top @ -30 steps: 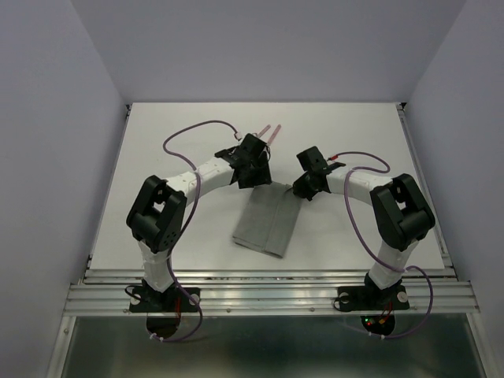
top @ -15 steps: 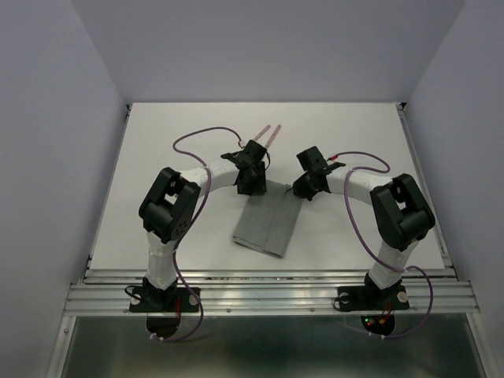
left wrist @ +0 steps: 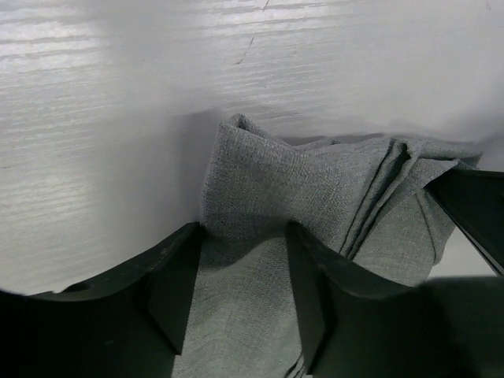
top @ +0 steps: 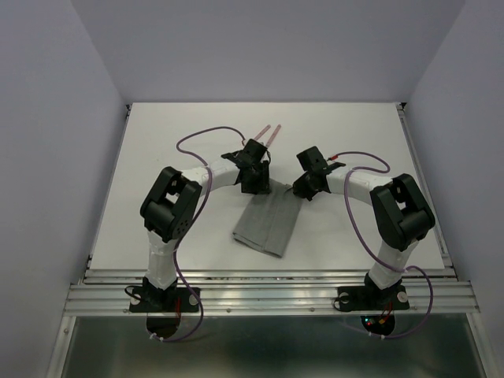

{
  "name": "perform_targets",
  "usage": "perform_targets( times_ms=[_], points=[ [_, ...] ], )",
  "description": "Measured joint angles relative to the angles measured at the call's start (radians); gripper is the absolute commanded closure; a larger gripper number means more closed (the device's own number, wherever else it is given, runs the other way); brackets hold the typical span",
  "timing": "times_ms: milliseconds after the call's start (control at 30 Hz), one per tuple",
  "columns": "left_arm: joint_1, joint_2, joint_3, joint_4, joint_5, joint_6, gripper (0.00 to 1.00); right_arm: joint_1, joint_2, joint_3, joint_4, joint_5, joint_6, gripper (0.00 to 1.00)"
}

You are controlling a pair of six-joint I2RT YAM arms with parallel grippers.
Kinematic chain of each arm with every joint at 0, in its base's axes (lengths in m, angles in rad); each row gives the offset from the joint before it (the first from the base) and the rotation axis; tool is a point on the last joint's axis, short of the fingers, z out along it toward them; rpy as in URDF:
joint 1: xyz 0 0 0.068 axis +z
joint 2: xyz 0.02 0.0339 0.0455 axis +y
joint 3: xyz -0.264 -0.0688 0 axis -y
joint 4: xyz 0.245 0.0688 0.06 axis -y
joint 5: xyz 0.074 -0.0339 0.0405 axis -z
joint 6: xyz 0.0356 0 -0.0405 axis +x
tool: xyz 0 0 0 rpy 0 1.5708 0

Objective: Fold the napkin into a case and place the utensils inside
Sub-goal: Pick up the 2/3-rectangle-folded napkin from the center of the board.

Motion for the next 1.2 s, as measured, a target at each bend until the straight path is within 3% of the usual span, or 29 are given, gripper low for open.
perform_targets(
  times_ms=[200, 467, 600, 667, 800, 1200],
  points=[
    [-0.003, 0.002, 0.008, 0.009, 0.001, 0.003, 0.32, 0.000, 0.000, 0.000, 0.000, 0.000, 0.000, 0.91],
    [-0.009, 0.004, 0.008, 0.002, -0.049, 0.013, 0.46, 0.000, 0.000, 0.000, -0.001, 0.002, 0.003, 0.91],
    [-0.009, 0.009, 0.008, 0.002, -0.048, 0.028, 0.69, 0.000, -0.003, -0.003, -0.004, 0.008, 0.016, 0.91],
    [-0.007, 0.013, 0.008, 0.005, -0.041, 0.033, 0.74, 0.000, -0.013, -0.013, -0.009, 0.015, 0.030, 0.91],
    [-0.005, 0.021, 0.011, 0.024, -0.007, 0.037, 1.00, 0.000, -0.056, -0.061, -0.022, 0.022, 0.062, 0.91],
    [-0.011, 0.024, 0.018, 0.030, 0.051, 0.043, 1.00, 0.000, -0.116, -0.113, -0.076, 0.043, 0.108, 0.91]
  ],
)
